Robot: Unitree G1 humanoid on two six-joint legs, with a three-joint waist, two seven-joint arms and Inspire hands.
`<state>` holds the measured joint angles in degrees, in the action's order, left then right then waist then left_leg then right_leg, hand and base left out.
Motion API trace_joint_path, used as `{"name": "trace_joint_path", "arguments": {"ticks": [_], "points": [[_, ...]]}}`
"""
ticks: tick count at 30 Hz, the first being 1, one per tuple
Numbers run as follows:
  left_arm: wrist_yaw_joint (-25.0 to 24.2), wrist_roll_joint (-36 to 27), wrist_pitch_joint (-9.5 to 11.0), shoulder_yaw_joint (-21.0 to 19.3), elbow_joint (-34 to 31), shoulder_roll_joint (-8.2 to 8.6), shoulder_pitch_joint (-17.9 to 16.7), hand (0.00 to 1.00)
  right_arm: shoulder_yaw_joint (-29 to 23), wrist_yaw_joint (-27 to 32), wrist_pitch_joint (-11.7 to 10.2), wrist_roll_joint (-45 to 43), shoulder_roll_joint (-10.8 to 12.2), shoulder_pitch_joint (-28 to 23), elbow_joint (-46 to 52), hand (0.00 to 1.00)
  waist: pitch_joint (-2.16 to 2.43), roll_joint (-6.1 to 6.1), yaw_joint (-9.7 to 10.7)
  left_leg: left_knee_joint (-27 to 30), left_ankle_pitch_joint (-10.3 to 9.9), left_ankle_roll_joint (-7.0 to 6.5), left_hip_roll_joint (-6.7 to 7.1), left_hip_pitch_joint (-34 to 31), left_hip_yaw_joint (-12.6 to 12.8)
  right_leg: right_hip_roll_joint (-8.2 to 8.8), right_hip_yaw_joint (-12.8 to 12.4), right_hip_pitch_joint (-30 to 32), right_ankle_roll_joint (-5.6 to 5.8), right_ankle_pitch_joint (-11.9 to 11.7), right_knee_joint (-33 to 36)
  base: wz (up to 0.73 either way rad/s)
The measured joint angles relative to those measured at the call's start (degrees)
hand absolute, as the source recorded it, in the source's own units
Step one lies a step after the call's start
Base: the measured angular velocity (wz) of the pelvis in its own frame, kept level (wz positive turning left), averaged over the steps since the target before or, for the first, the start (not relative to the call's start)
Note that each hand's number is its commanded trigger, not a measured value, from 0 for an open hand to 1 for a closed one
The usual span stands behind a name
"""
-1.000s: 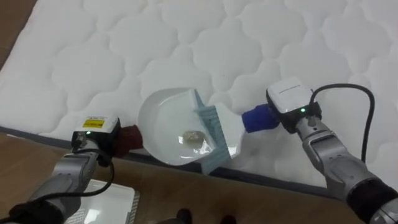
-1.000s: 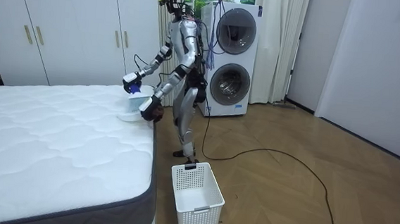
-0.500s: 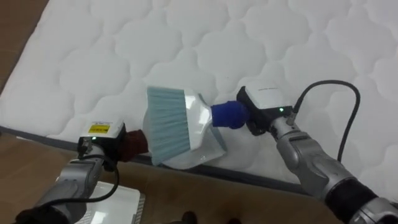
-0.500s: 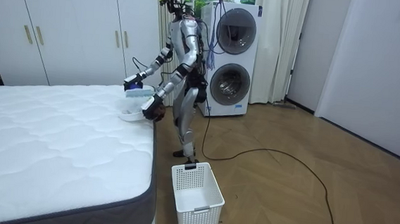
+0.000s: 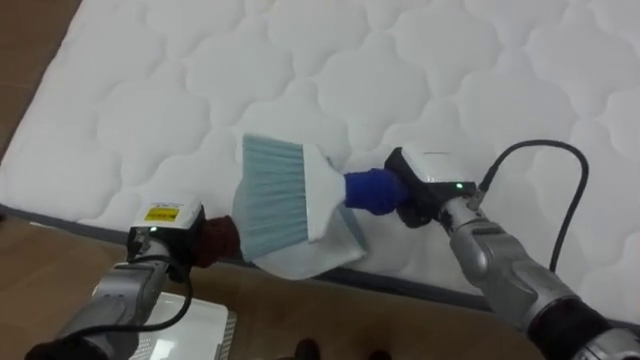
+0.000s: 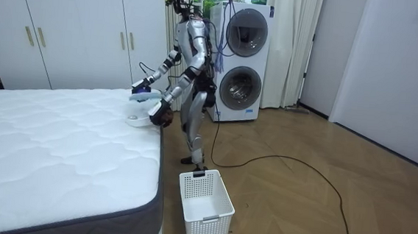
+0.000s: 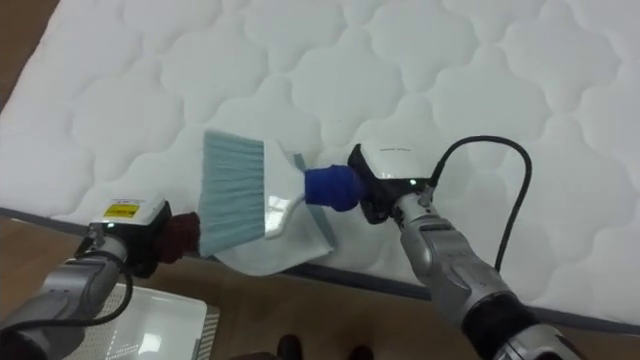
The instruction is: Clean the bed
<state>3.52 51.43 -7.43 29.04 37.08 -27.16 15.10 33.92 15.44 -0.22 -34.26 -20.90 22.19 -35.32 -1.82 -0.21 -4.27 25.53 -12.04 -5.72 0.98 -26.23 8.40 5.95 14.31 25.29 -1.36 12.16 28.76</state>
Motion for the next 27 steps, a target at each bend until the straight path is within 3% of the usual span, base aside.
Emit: {"name": "trace_joint_path", "arguments": {"ticks": [6,7,8,10,17,22,23,24,27], "points": [[0.23,-1.03,1.31,-2.16,-0.05,-0.22,-1.81,1.00,-4.00,1.37,-1.10,8.70,-0.22,-1.75,0.03,1.00,-0.09,-0.19,1.03,-0.19,0.00,-0.01,0.00,0.90,0.35,0.07,-0.07,-0.56,0.14,0.08,-0.17,-0.01],[0.24,-1.38,1.37,-2.20,-0.06,-0.23,-1.83,1.00,-4.23,1.51,-1.16,10.17,-0.28,-2.16,0.03,0.94,-0.07,-0.25,1.13,-0.29,0.00,-0.01,0.03,1.13,0.35,0.06,-0.15,-0.76,0.14,0.08,-0.21,0.00],[0.55,-1.85,1.79,-2.31,-0.05,-0.23,-1.93,1.00,-5.01,1.82,-1.59,13.14,-0.27,-3.23,-0.21,0.71,-0.14,-0.42,1.20,-0.81,0.00,-0.01,0.08,1.87,0.35,0.00,-0.35,-1.37,0.14,0.09,-0.49,0.00],[2.23,-1.83,3.85,-3.26,-0.13,-0.23,-3.66,1.00,-6.84,2.37,-2.76,19.92,-0.24,-6.09,-1.06,0.00,-0.20,-0.89,1.67,-2.05,0.01,0.01,0.29,3.78,0.45,-0.10,-0.92,-3.23,0.58,0.36,-1.28,0.00],[4.96,-1.20,7.84,-9.09,-4.88,-0.08,-8.07,1.00,-17.85,4.04,-3.78,31.09,-0.06,-12.86,-2.15,0.00,0.02,-1.90,3.73,-1.95,0.00,0.00,0.47,5.22,0.24,-0.55,-1.65,-5.98,0.84,0.57,-3.98,0.02],[9.09,-1.11,8.09,-13.62,-8.74,2.03,-11.32,1.00,-23.16,4.79,-4.02,36.74,0.09,-15.22,-0.79,0.00,0.30,-1.74,4.05,-4.24,-0.01,0.00,0.36,9.25,0.68,-1.30,-2.86,-9.54,1.07,-0.03,-6.19,-0.08],[9.51,-1.15,8.34,-14.05,-9.73,2.25,-11.94,1.00,-24.20,5.20,-4.04,37.12,0.19,-16.16,0.46,0.00,0.48,-1.69,4.06,-4.46,-0.02,0.01,0.29,10.28,0.68,-1.49,-2.88,-10.74,1.08,-0.10,-6.83,0.00],[9.61,-1.15,8.44,-14.75,-11.33,2.61,-13.08,1.00,-24.88,5.31,-4.07,37.21,0.16,-17.53,1.99,0.00,0.95,-1.67,4.19,-4.97,-0.03,0.04,0.19,11.31,0.68,-1.75,-2.90,-12.00,1.11,-0.34,-7.88,0.00],[10.87,-1.22,8.87,-16.25,-13.76,3.95,-15.69,1.00,-26.13,5.37,-4.17,38.70,0.19,-20.32,4.48,0.00,1.44,-1.26,4.10,-6.96,0.05,0.19,0.08,14.92,0.68,-2.31,-2.78,-16.16,1.26,-1.24,-11.10,-0.02]]}}
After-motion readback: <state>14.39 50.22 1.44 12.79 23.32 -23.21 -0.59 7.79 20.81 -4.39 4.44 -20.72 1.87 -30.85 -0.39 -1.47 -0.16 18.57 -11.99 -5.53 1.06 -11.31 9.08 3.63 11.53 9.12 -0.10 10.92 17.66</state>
